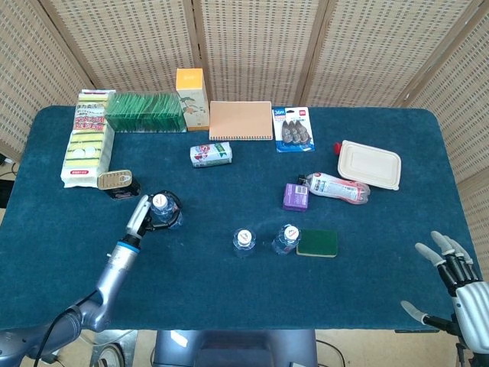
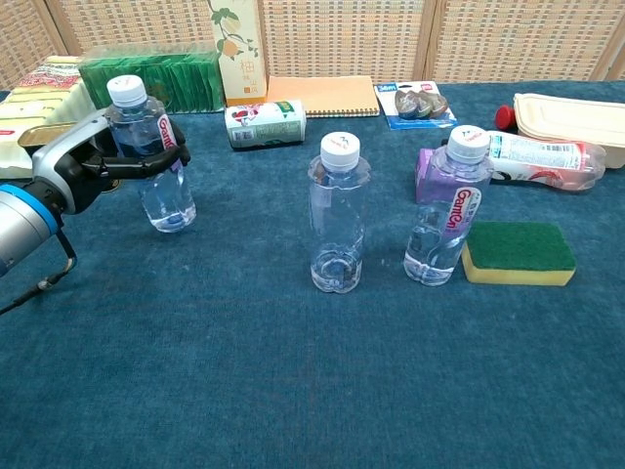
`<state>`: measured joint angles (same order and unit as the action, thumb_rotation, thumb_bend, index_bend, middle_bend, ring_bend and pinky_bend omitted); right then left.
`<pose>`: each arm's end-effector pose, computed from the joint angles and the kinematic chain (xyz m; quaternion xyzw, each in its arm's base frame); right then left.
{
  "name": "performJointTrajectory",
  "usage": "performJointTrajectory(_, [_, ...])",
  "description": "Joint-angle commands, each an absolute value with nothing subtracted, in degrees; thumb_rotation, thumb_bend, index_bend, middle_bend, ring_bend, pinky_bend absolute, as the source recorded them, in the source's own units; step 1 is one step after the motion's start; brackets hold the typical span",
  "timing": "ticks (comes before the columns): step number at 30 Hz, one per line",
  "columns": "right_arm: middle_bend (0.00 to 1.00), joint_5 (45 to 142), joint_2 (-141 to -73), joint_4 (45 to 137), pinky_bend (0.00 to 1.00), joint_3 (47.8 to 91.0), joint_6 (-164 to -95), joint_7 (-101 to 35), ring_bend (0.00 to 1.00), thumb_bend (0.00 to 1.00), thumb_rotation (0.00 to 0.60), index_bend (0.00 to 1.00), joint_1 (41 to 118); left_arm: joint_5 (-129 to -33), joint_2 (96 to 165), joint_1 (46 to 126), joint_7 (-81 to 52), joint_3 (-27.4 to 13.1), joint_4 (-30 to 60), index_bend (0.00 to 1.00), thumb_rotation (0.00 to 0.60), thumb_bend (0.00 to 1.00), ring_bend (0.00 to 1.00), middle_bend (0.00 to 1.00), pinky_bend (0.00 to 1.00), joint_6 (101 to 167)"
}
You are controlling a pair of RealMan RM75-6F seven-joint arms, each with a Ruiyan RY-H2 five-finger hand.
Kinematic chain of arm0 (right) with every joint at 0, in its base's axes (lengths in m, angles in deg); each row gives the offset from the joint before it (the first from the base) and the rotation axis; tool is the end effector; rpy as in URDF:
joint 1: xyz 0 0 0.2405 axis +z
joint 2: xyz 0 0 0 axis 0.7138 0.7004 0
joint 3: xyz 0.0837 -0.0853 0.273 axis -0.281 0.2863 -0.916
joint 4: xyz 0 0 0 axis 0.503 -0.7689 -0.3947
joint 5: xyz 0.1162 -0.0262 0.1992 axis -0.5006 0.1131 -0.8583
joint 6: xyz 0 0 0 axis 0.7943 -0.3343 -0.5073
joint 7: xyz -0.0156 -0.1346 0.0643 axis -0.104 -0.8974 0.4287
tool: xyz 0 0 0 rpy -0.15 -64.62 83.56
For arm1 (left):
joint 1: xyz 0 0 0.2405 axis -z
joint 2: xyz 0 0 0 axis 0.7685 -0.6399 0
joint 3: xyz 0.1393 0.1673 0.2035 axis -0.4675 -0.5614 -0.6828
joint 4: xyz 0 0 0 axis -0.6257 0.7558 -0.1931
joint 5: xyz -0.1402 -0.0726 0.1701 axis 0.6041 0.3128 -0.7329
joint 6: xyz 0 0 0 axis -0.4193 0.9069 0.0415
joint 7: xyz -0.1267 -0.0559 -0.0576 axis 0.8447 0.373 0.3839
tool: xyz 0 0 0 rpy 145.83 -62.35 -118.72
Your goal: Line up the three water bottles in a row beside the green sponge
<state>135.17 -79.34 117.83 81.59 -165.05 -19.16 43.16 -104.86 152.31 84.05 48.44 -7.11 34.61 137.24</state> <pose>-0.3015 -0.1242 0.2000 0.5687 -0.3987 0.5369 0.4789 -0.2480 0.3691 -0.0819 -0.4295 -0.6432 -0.6126 0.1629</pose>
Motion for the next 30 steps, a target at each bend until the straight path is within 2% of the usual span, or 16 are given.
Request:
performJointTrajectory(1, [0.03, 135.2, -79.3, 117.9, 0.0, 81.6, -165.0, -19.2, 0.0, 0.0, 0.6, 0.15, 43.2, -108.0, 150.7, 83.6, 47.2, -9.6, 30.7, 0.62, 0.6, 0.46, 0.42, 0.53, 0.52, 139.3])
performJointTrajectory(7, [0.03, 135.2, -79.3, 117.9, 0.0, 81.7, -165.2, -19.1, 0.0, 0.0, 0.6, 0.15, 43.1, -111.0, 151.0, 84.0, 44.0, -12.4, 26.6, 0.62, 0.6, 0.46, 0.42, 0.53, 0.52, 139.8])
performJointTrajectory(30, [0.03, 134.7, -78.9, 117.4, 0.0, 81.5, -165.9, -17.8, 0.0, 0.0, 0.6, 0.15, 42.9, -110.5, 155.1, 87.1, 36.2, -13.0, 24.6, 0.62, 0.6, 0.45, 0.42, 0.53, 0.52, 135.2])
